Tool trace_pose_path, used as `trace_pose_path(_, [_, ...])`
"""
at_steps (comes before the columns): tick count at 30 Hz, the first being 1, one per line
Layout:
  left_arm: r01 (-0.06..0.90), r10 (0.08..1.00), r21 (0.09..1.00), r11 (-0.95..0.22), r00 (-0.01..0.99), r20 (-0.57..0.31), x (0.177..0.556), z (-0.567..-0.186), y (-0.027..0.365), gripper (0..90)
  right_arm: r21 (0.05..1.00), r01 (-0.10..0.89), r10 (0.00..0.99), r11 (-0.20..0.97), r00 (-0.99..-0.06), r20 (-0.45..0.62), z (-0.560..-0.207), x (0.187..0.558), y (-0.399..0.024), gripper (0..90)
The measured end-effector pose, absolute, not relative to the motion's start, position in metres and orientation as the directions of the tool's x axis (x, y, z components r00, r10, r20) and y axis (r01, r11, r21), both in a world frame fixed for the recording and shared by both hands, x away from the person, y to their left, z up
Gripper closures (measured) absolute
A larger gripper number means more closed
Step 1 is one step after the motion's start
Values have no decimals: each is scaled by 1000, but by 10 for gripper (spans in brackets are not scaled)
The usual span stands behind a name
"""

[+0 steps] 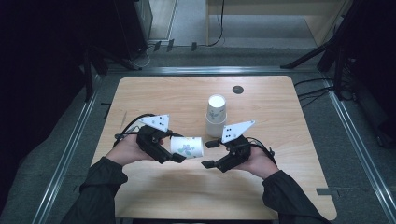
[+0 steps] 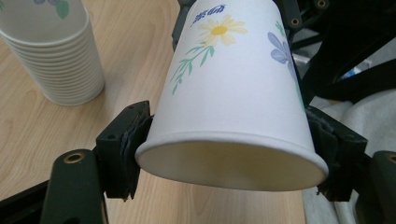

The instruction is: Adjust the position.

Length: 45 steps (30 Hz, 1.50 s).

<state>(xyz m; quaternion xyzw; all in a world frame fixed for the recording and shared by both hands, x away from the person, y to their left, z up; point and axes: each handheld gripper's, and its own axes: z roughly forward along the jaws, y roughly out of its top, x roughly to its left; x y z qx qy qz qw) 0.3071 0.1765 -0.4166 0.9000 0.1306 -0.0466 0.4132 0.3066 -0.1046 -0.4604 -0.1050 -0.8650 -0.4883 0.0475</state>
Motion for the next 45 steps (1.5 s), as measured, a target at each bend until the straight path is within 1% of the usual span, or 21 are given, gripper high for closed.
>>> trace_pose_path(4, [252, 220, 710, -658, 966, -139, 308, -413, 174, 245, 826, 223, 146, 518, -974, 172, -463, 306, -105, 277])
trace_pose_path(9, [253, 233, 666, -702, 965, -122, 312, -412, 170, 246, 826, 232, 170, 513, -971, 168, -464, 306, -106, 274])
trace_pose_path(15, [265, 240, 614, -744, 963, -125, 315, -414, 162, 246, 811, 238, 179, 535, -970, 166, -469, 307, -105, 267])
trace_pose_path(20, [265, 237, 540, -799, 964, -123, 315, -419, 155, 246, 806, 237, 175, 543, -970, 167, -470, 307, -102, 262])
trace_pose_path(25, [263, 222, 491, -831, 965, -140, 313, -425, 147, 246, 801, 230, 165, 552, -972, 166, -472, 306, -97, 262])
trace_pose_path(28, [288, 238, 452, -844, 957, -165, 313, -428, 142, 246, 796, 226, 153, 562, -974, 169, -474, 306, -92, 262])
trace_pose_path(32, [288, 240, 412, -864, 956, -167, 314, -432, 137, 246, 791, 216, 143, 572, -976, 163, -478, 306, -86, 262])
trace_pose_path(39, [254, 204, 380, -889, 964, -168, 308, -436, 128, 245, 791, 186, 117, 583, -983, 144, -481, 303, -75, 265])
trace_pose_path(45, [248, 196, 388, -888, 966, -169, 306, -435, 125, 245, 786, 163, 74, 597, -986, 149, -484, 299, -69, 291])
